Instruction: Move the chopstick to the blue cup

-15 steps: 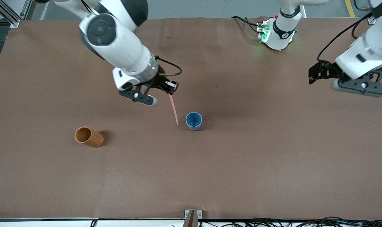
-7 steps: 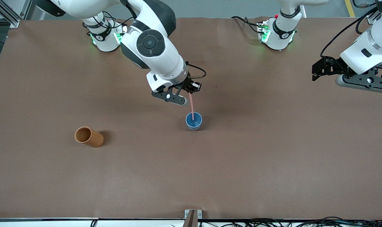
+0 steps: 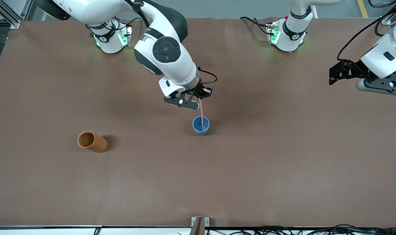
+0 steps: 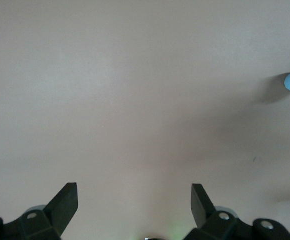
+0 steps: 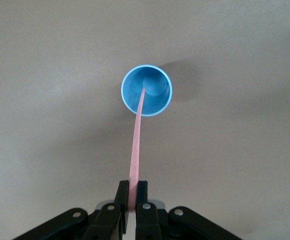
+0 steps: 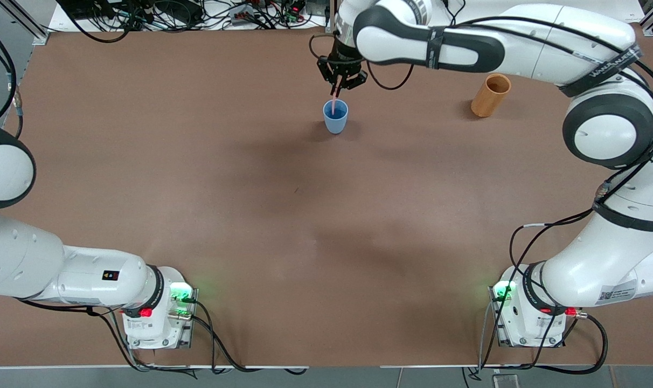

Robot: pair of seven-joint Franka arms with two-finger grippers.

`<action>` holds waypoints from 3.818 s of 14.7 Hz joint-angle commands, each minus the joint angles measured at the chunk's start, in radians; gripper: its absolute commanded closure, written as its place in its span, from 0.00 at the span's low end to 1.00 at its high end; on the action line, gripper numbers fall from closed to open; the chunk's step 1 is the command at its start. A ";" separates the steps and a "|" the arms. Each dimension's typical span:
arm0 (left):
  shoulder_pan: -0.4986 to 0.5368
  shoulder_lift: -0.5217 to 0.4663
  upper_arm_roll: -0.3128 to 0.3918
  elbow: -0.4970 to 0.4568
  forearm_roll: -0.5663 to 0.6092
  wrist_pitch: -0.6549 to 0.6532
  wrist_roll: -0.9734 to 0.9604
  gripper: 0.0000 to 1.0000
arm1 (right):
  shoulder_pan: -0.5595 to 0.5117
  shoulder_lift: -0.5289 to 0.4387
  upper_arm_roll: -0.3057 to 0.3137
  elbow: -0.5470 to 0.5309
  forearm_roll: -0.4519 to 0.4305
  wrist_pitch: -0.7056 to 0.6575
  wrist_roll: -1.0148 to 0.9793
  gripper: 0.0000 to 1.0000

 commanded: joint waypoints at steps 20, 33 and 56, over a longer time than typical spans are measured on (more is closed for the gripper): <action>0.009 0.010 -0.001 0.041 -0.011 0.001 -0.018 0.00 | -0.146 -0.526 -0.451 -0.033 0.096 -0.308 -0.736 0.00; 0.009 0.010 -0.001 0.041 -0.014 -0.001 -0.012 0.00 | -0.232 -0.741 -0.804 -0.108 0.278 -0.575 -1.243 0.01; 0.009 0.012 -0.001 0.041 -0.008 -0.001 -0.020 0.00 | -0.213 -0.666 -0.795 -0.048 0.339 -0.560 -1.306 0.00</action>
